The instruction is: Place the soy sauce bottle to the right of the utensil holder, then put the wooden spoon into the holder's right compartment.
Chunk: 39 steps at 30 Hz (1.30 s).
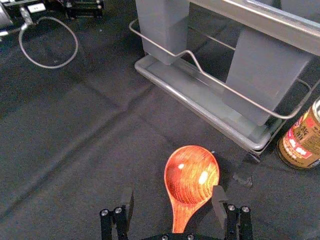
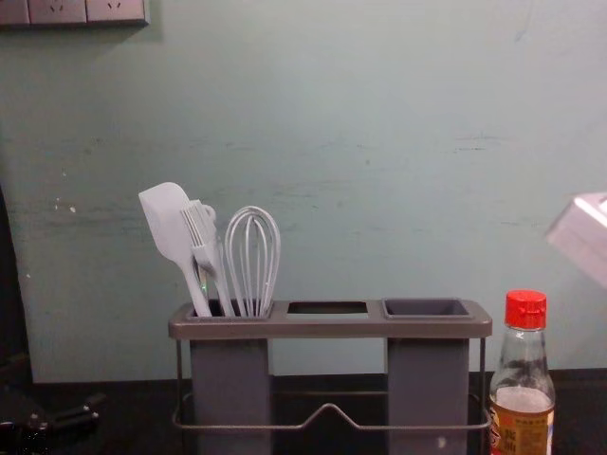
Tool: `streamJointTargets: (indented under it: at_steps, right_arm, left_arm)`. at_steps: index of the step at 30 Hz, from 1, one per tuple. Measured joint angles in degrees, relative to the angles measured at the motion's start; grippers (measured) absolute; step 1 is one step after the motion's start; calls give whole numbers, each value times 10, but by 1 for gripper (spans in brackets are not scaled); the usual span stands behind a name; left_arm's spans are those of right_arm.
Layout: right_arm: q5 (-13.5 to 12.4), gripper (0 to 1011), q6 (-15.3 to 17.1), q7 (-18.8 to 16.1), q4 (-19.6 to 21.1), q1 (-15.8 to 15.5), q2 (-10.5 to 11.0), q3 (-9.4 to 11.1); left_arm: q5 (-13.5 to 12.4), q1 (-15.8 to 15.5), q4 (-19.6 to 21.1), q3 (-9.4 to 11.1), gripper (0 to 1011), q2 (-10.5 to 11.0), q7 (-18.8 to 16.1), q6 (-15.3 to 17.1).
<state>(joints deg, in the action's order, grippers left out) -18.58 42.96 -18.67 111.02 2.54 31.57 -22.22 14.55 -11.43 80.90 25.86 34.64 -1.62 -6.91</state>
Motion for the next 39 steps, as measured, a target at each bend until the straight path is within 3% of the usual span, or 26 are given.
streamJointTargets:
  at_steps: [6,18,39]
  right_arm:
    - [26,1002,24,0,-16,26,-12,-20]
    - [52,1002,39,-3,-60,59,-41,-34]
    - [83,1003,43,17,-86,59,-91,-19]
  left_arm:
    - [0,0,0,0,1005,0,0,0]
    - [0,0,0,0,1005,0,0,0]
    - [0,0,0,0,1005,0,0,0]
